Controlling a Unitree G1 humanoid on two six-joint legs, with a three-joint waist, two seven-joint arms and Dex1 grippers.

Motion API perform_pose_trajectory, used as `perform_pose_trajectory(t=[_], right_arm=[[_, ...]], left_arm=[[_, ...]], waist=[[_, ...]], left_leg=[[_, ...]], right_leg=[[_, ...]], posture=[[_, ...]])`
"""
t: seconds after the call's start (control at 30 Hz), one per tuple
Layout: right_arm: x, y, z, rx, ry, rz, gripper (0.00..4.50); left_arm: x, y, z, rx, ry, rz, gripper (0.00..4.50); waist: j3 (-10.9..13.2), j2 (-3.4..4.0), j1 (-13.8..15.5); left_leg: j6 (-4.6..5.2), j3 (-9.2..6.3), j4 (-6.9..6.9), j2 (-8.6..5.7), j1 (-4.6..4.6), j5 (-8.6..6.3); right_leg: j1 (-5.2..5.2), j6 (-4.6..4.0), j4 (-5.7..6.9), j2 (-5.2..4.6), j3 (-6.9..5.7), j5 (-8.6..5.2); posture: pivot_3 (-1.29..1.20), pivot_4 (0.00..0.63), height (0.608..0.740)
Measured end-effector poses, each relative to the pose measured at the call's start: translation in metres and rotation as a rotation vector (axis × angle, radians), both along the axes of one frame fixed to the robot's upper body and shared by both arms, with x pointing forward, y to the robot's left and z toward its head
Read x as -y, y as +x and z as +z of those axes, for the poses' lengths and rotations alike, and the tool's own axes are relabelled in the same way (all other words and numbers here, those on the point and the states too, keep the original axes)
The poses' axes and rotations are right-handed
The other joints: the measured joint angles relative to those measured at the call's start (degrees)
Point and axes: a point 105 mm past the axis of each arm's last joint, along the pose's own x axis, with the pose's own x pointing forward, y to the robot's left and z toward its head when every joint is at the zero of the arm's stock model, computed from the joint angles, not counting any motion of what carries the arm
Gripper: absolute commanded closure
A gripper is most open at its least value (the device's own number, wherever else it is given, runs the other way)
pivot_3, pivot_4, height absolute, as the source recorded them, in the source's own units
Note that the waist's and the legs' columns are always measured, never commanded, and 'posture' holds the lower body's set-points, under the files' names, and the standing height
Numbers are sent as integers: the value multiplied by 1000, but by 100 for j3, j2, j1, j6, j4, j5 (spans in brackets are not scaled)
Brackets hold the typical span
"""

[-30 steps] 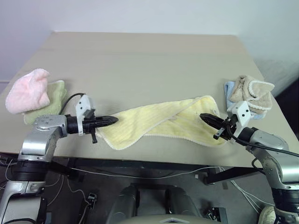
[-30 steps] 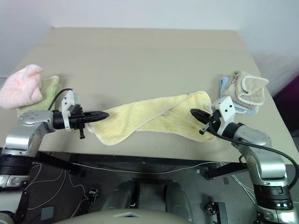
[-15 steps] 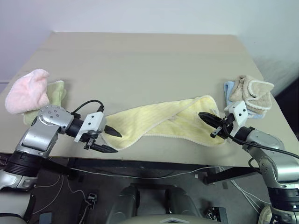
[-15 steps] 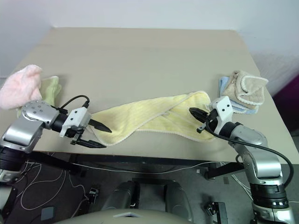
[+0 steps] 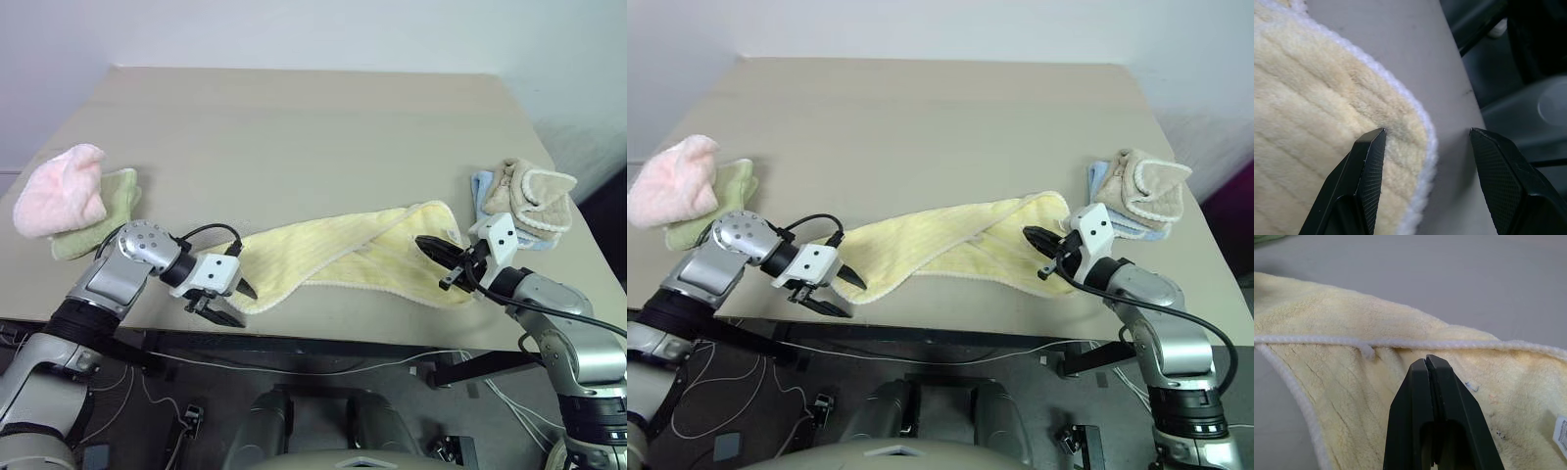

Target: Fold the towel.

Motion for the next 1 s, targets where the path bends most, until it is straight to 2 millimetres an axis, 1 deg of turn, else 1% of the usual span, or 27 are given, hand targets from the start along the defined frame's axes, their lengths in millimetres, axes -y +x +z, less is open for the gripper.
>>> perform_pose_trajectory(t=[0.03, 0.23, 0.4, 0.5, 0.57, 0.67, 0.73, 0.77, 0.87, 0.93, 1.0], right_arm=[[0, 0, 0, -1, 0, -2, 4500], [0, 0, 0, 3, -1, -4, 4500], [-1, 1, 4, 15, -4, -1, 4500], [-2, 7, 13, 58, -29, -3, 4500], [3, 14, 21, 105, -95, -25, 4500], [18, 31, 23, 153, -260, -67, 3931], [28, 44, 22, 180, -380, -78, 3309], [30, 49, 21, 194, -444, -69, 3004], [39, 66, 14, 217, -602, -33, 1962], [40, 74, 12, 228, -660, -6, 1349], [41, 83, 12, 235, -714, 28, 1349]], left_arm=[[0, 1, 0, -1, -1, 4, 2469], [-2, 3, 1, -7, -4, 26, 4451], [-1, 2, 3, -28, -15, 58, 4480], [1, -1, 4, -42, -36, 68, 4480], [3, -1, 9, -55, -77, 95, 4480], [8, 5, 30, -47, -203, 163, 4500], [10, 8, 44, -21, -256, 190, 4500], [9, 9, 47, -13, -269, 201, 4500], [6, 10, 48, -14, -293, 237, 4500], [4, 10, 47, -15, -300, 253, 4500], [-3, 7, 44, -21, -296, 277, 4500]], waist=[[0, 0, -3], [-1, 1, -25], [0, 2, -32], [0, 2, -30], [0, 2, -26], [1, 1, -26], [2, 1, -30], [2, 2, -33], [4, 4, -69], [5, 7, -112], [7, 8, -166]], left_leg=[[0, 0, 0, 0, 2, 0], [0, -1, 0, 1, 4, 0], [0, 0, 0, 2, 3, 0], [0, 0, 0, 2, 3, 0], [0, 0, 0, 2, 2, 0], [0, 0, 3, 0, 1, 0], [0, 1, 3, 0, 1, 0], [0, 2, 2, 0, 1, 0], [0, 6, 1, 2, 1, 0], [0, 5, 1, 2, 0, 0], [-1, 5, 0, 2, 0, 0]], right_leg=[[2, 0, 0, 0, 0, 0], [3, 1, 2, 1, 0, 0], [1, 1, 3, 2, 1, 0], [0, 1, 3, 1, 1, 0], [-1, 0, 3, 2, 0, 0], [-1, 1, 3, 3, -1, 0], [-2, 1, 4, 3, -1, -1], [-2, 1, 4, 4, -1, -1], [-6, 1, 5, 6, 1, -1], [-6, 1, 6, 5, 1, -1], [-6, 1, 5, 4, 1, -1]], posture=[[0, 150, 740], [0, 150, 740], [0, 150, 740], [0, 150, 740], [0, 150, 740], [0, 150, 740], [0, 150, 740], [0, 150, 740], [0, 150, 740], [0, 150, 740], [0, 150, 740]])
